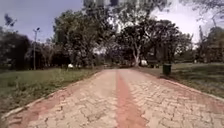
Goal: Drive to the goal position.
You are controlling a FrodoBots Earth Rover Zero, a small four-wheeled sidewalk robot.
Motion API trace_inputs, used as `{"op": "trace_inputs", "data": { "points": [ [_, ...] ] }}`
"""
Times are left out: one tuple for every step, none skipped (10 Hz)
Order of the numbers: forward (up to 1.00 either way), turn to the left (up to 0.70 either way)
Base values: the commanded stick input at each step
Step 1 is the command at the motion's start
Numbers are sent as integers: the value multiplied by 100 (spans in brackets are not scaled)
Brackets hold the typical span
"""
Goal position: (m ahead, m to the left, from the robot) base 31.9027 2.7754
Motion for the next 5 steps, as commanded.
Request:
{"op": "trace_inputs", "data": {
  "points": [
    [70,0],
    [70,0],
    [70,0],
    [70,-35],
    [70,-35]
  ]
}}
